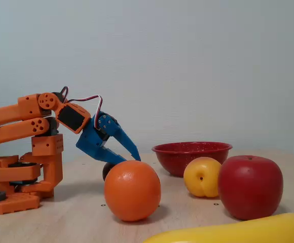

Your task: Put plum in the red bowl.

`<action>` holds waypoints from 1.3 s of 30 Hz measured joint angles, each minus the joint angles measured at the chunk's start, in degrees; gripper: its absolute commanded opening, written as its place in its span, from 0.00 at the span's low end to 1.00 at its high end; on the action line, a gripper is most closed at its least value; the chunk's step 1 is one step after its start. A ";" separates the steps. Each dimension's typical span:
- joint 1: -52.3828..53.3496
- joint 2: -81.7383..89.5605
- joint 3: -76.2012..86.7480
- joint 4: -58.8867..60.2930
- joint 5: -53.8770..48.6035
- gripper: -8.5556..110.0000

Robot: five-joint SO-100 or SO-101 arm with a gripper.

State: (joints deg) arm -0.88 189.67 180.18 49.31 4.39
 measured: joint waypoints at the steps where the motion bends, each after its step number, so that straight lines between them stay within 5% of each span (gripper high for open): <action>1: 0.00 0.00 0.00 0.00 0.00 0.07; 39: 0.70 -8.17 -5.19 0.00 -1.49 0.07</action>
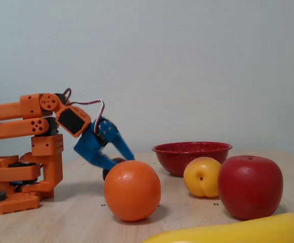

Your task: Put plum in the red bowl.

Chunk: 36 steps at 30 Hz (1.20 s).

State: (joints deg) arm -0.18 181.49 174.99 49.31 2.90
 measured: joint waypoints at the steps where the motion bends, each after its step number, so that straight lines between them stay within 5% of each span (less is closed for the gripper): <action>1: 0.00 -1.05 -0.97 0.00 -0.09 0.07; 20: 3.43 -19.86 -18.37 0.09 -18.37 0.07; 36: 3.60 -38.58 -43.68 22.94 -30.06 0.07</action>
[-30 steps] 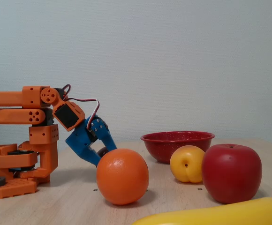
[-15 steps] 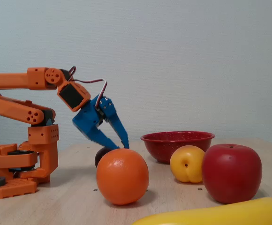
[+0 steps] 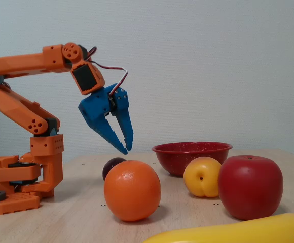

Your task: Put plum in the red bowl.

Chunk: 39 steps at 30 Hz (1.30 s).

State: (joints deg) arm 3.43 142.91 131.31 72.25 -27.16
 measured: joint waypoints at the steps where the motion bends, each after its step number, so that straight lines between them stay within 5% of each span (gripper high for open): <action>1: 0.00 -0.44 -0.70 1.05 -1.93 0.07; 13: -5.36 -6.24 -6.06 12.04 -11.16 0.07; 39: -20.13 -9.49 -6.33 15.56 -10.55 0.14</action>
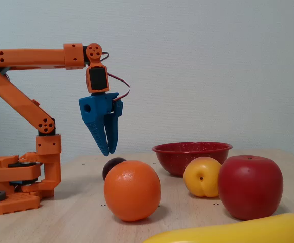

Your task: Put plum in the red bowl.

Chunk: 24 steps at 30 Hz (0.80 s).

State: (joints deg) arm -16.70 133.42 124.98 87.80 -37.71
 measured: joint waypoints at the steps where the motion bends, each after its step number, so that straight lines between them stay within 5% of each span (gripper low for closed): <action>1: -1.05 0.00 0.00 0.00 0.09 0.16; 17: -7.12 -3.52 -4.04 2.11 2.02 0.42; 24: -7.21 -5.27 -3.96 3.69 1.05 0.45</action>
State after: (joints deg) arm -23.91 128.14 121.03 91.49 -36.65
